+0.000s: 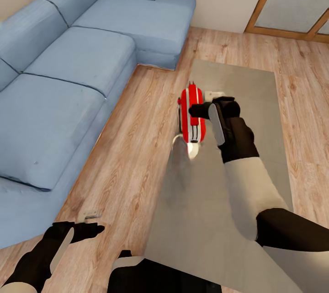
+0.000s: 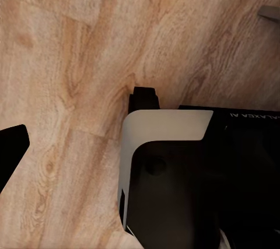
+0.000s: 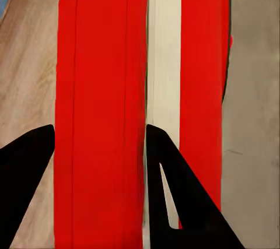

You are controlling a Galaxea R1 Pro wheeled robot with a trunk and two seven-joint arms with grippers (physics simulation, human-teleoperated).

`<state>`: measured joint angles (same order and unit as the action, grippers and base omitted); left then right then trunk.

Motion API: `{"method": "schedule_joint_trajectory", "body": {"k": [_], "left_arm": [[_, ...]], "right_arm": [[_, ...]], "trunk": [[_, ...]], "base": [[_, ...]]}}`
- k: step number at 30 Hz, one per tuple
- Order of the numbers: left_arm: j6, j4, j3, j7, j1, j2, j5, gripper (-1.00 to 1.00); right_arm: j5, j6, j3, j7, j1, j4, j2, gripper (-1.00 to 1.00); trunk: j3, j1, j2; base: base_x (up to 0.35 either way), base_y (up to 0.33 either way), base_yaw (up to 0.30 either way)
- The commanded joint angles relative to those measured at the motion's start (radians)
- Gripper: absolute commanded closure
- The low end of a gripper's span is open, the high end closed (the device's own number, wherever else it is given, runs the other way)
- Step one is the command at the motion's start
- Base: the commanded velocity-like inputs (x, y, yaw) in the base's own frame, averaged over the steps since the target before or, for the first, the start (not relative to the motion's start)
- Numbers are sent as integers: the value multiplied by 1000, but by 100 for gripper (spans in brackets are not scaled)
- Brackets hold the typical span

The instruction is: Turn on the radio receiver that's on the table in the living room.

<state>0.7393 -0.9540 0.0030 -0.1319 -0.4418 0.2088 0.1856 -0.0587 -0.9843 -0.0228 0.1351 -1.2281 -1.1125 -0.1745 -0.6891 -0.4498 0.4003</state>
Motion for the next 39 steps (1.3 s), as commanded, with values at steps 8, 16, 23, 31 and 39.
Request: {"method": "schedule_joint_trajectory", "body": {"k": [8, 16, 23, 31, 39], "left_arm": [[0, 0, 0, 0, 0, 0, 0, -100], [0, 0, 0, 0, 0, 0, 1, -100], [0, -1, 0, 0, 0, -1, 1, -100], [0, -2, 0, 0, 0, -2, 2, -100], [0, -2, 0, 0, 0, -3, 2, -100]], "right_arm": [[-4, -63, 0, -1, 49, -132, 0, 100], [-3, -63, -1, -1, 83, -152, 0, 100], [70, -63, -58, 1, 126, -163, 0, 100], [344, -63, -190, 4, 268, -295, 8, 100], [473, -38, -215, 0, 321, -341, 15, 100]], "trunk": [[0, 0, 0], [0, 0, 0], [0, 0, 0], [0, 0, 0], [0, 0, 0]], "base": [[0, 0, 0], [0, 0, 0], [0, 0, 0], [0, 0, 0], [0, 0, 0]]}}
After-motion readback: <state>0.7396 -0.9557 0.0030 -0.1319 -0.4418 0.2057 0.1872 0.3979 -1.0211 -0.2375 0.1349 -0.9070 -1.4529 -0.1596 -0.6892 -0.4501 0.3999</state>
